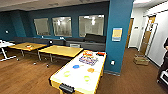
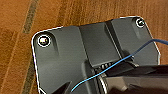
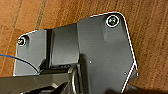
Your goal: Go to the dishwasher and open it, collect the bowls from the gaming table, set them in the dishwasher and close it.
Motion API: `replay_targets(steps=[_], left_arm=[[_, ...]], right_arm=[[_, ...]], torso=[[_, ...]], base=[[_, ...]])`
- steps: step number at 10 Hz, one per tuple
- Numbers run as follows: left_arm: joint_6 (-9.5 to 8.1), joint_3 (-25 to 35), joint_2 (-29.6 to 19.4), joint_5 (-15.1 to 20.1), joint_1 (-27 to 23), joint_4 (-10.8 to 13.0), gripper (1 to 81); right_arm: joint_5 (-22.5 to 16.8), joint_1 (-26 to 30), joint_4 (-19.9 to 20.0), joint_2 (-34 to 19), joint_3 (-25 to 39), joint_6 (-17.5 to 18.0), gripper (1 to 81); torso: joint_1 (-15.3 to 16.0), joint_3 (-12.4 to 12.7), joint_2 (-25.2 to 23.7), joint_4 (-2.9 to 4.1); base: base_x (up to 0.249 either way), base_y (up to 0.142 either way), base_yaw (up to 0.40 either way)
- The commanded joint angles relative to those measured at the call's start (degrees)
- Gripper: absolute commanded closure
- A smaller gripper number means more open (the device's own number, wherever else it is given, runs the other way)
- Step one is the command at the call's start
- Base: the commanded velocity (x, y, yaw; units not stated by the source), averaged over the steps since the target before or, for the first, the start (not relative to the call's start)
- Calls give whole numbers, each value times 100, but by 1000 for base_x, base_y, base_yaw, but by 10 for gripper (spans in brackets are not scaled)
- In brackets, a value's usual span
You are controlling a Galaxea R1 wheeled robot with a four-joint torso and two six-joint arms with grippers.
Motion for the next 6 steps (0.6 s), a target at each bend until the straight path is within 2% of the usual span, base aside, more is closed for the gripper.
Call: replay_targets(steps=[1, 6], left_arm=[[46, -5, 17, 279, -311, 47, 10], [46, -5, 17, 279, -311, 39, 10]], right_arm=[[-287, 317, -20, -23, -13, -12, 10], [-287, 317, -11, -23, -5, -12, 10]], torso=[[0, 0, 0, 0], [0, 0, 0, 0]], base=[[72, 122, 0], [71, 126, 0]])
